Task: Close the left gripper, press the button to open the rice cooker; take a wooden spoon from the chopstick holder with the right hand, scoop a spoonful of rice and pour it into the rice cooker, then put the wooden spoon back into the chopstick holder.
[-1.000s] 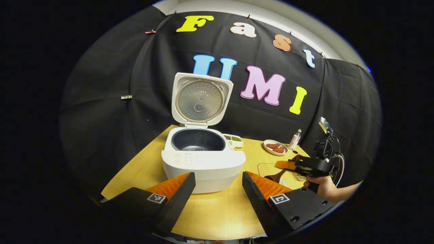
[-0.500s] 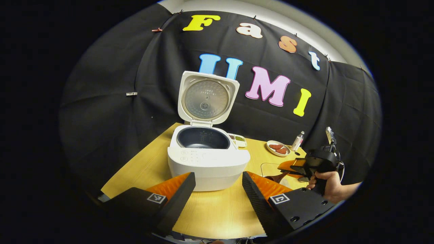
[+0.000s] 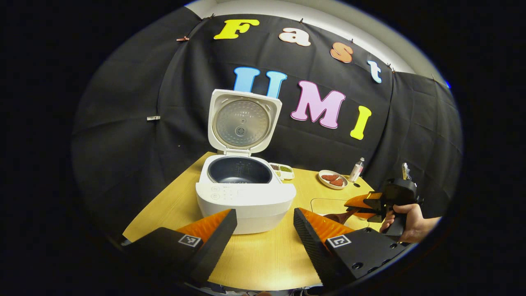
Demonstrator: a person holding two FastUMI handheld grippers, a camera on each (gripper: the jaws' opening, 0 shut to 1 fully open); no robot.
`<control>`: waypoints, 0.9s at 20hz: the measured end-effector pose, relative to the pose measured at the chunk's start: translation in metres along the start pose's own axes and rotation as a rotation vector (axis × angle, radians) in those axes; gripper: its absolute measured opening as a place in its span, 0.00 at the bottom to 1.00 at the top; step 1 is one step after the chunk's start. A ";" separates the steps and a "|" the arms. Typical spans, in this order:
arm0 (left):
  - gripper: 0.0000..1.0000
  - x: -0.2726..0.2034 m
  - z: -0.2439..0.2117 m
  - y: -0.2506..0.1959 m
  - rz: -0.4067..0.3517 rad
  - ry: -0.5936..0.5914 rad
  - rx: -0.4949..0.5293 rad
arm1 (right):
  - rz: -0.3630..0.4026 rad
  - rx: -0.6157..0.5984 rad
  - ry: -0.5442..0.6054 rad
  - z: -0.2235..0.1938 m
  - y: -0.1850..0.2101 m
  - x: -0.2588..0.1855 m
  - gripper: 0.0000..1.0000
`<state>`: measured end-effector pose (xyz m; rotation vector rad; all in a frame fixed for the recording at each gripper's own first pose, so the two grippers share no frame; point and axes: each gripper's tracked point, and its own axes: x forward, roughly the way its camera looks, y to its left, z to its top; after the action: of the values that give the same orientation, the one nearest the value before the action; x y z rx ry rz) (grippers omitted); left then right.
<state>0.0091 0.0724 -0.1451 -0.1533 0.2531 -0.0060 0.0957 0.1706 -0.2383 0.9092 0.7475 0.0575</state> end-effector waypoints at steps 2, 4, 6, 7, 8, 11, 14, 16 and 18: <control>0.95 0.000 0.002 -0.002 -0.002 -0.004 0.008 | 0.007 0.044 -0.017 0.014 0.002 -0.002 0.20; 0.95 -0.001 0.004 -0.004 -0.005 -0.008 0.011 | 0.024 0.059 -0.039 0.030 0.006 -0.007 0.20; 0.95 -0.001 0.006 -0.006 -0.006 -0.013 0.011 | 0.038 0.067 -0.055 0.044 0.013 -0.014 0.20; 0.95 -0.003 0.008 -0.007 -0.003 -0.017 0.012 | 0.052 0.077 -0.064 0.051 0.021 -0.016 0.20; 0.95 -0.004 0.009 -0.006 0.001 -0.027 0.015 | 0.067 0.090 -0.071 0.058 0.027 -0.017 0.20; 0.95 -0.007 0.011 -0.009 -0.004 -0.035 0.014 | 0.100 0.138 -0.067 0.067 0.045 -0.022 0.20; 0.95 -0.011 0.016 -0.006 0.002 -0.050 0.007 | 0.126 0.151 -0.064 0.075 0.064 -0.029 0.20; 0.95 -0.014 0.018 -0.001 0.013 -0.062 0.006 | 0.158 0.156 -0.062 0.078 0.084 -0.034 0.19; 0.95 -0.018 0.018 0.006 0.026 -0.070 0.004 | 0.191 0.155 -0.061 0.079 0.107 -0.030 0.19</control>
<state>-0.0037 0.0816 -0.1240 -0.1463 0.1855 0.0249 0.1492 0.1725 -0.1130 1.1238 0.6127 0.1408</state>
